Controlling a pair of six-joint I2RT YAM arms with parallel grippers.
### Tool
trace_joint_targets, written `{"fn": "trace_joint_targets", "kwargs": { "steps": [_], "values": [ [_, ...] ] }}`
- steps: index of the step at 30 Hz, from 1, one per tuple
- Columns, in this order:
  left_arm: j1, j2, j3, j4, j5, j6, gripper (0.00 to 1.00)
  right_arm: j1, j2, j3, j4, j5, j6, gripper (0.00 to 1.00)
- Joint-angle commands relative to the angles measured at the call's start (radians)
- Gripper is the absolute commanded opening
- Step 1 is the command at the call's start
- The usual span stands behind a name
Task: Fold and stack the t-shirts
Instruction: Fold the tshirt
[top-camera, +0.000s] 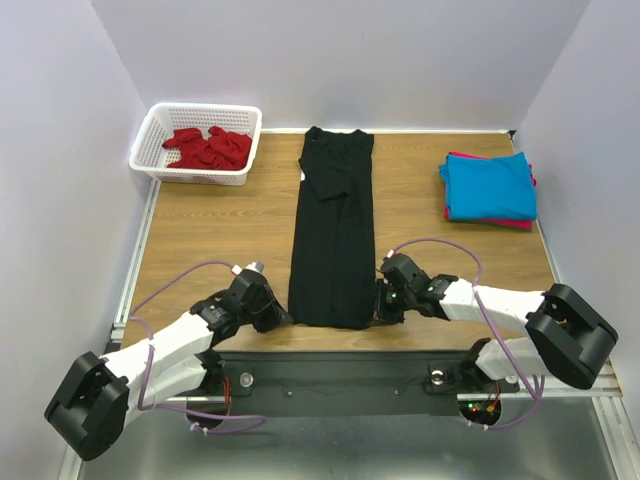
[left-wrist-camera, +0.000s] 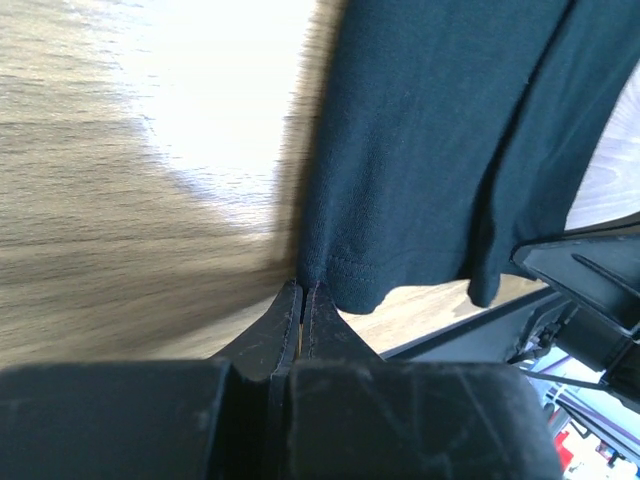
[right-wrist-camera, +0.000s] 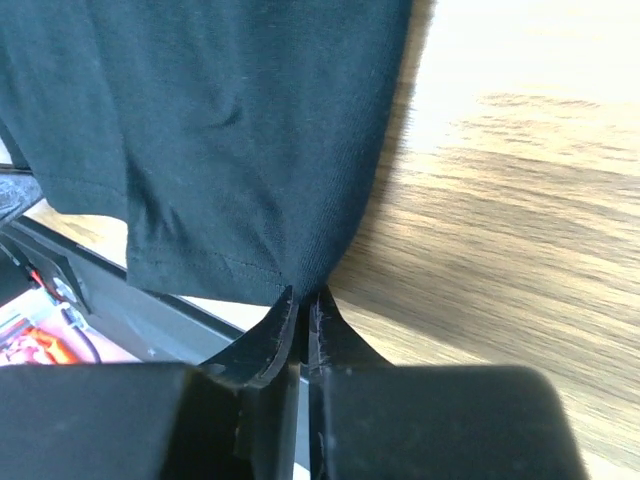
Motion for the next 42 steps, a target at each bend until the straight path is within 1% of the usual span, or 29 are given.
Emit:
{"fn": "trace_joint_targets", "kwargs": {
  "steps": [1,4,7,9,11,15,17,21,23,24,27,31,38,42],
  "values": [
    [-0.004,-0.029,0.018,0.005,-0.016,-0.002,0.0,0.006,-0.047,0.05,-0.021,0.09,-0.026,0.04],
    [-0.004,-0.02,0.051,0.025,-0.03,0.0,0.0,0.005,-0.078,0.076,-0.032,0.151,-0.046,0.0],
    [-0.003,0.004,0.1,0.055,-0.05,0.007,0.0,0.006,-0.088,0.123,-0.051,0.234,-0.074,0.01],
    [-0.004,0.024,0.147,0.068,-0.071,0.026,0.0,0.005,-0.078,0.179,-0.056,0.257,-0.097,0.0],
    [-0.004,0.061,0.184,0.074,-0.094,0.041,0.0,0.006,-0.053,0.214,-0.064,0.274,-0.129,0.0],
    [0.005,0.126,0.293,0.092,-0.145,0.073,0.0,-0.003,0.01,0.305,-0.078,0.367,-0.16,0.0],
    [0.022,0.162,0.32,0.115,-0.16,0.089,0.0,-0.018,0.042,0.346,-0.079,0.404,-0.166,0.0],
    [0.076,0.237,0.385,0.206,-0.147,0.107,0.0,-0.046,0.093,0.43,-0.078,0.516,-0.19,0.0],
    [0.097,0.297,0.412,0.259,-0.14,0.121,0.0,-0.069,0.117,0.469,-0.076,0.545,-0.221,0.0],
    [0.114,0.343,0.454,0.275,-0.143,0.133,0.0,-0.09,0.146,0.511,-0.076,0.562,-0.244,0.0],
    [0.149,0.415,0.538,0.293,-0.13,0.168,0.0,-0.13,0.194,0.59,-0.073,0.543,-0.272,0.0],
    [0.201,0.544,0.636,0.333,-0.071,0.208,0.0,-0.194,0.29,0.671,-0.056,0.492,-0.319,0.0],
    [0.258,0.716,0.817,0.339,0.001,0.274,0.0,-0.276,0.419,0.806,-0.038,0.426,-0.373,0.01],
    [0.28,0.797,0.871,0.338,0.033,0.287,0.0,-0.308,0.496,0.883,-0.035,0.389,-0.402,0.01]
  ]
}}
